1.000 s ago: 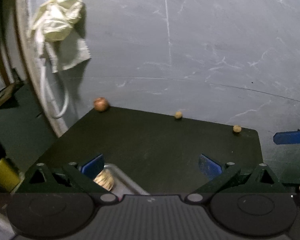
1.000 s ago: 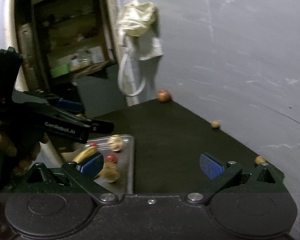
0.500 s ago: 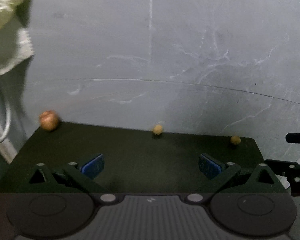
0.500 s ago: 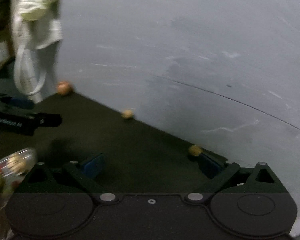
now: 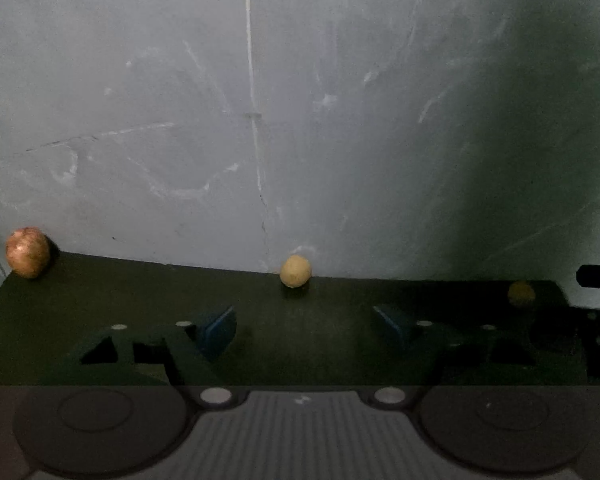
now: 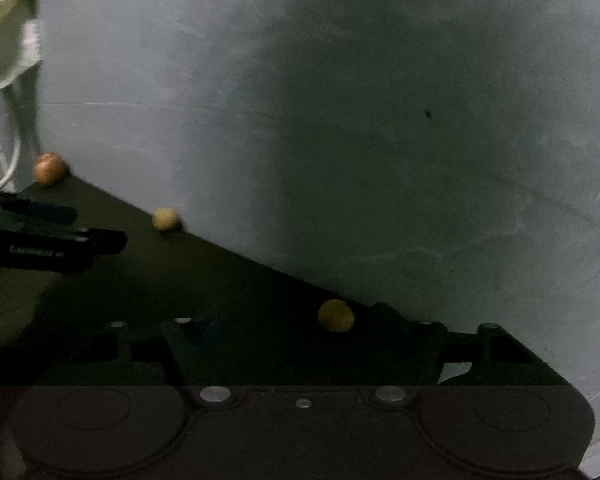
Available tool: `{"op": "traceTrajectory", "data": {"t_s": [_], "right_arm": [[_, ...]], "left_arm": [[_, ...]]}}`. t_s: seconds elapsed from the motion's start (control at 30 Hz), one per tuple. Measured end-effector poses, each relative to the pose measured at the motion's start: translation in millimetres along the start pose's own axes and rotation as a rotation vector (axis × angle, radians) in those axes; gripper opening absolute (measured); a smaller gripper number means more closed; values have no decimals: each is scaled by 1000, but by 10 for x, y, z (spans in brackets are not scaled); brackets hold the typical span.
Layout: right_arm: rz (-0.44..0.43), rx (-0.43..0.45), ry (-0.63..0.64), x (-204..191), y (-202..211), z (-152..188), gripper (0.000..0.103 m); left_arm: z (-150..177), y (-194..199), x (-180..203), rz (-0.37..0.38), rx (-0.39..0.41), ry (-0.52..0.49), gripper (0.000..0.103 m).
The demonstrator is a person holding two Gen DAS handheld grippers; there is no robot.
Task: Organize fruits
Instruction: 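Grasp a small tan round fruit with the left tool while the right tool grasps another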
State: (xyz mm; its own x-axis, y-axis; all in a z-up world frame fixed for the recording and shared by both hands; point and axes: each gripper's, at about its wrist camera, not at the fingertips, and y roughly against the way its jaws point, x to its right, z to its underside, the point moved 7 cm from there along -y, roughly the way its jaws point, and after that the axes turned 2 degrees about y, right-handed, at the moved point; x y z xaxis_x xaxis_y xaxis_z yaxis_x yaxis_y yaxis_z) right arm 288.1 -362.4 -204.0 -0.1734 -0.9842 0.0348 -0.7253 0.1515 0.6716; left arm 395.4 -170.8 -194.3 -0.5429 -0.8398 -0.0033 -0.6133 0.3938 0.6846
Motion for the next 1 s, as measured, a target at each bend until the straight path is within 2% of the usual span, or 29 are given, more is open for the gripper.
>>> {"op": "traceTrajectory", "data": {"t_s": [0.13, 0.37, 0.43, 1.0], "right_arm": [[4, -15, -24, 96, -201, 24, 56], [9, -35, -29, 146, -387, 10, 55], [4, -44, -28, 139, -425, 28, 52], [-13, -64, -28, 123, -576, 45, 47]], "left_arm": [[-18, -198, 35, 4, -5, -26, 72], [-96, -474, 87, -2, -8, -57, 69], [-117, -549, 89, -9, -8, -66, 68], [-117, -912, -18, -6, -39, -42, 59]]}}
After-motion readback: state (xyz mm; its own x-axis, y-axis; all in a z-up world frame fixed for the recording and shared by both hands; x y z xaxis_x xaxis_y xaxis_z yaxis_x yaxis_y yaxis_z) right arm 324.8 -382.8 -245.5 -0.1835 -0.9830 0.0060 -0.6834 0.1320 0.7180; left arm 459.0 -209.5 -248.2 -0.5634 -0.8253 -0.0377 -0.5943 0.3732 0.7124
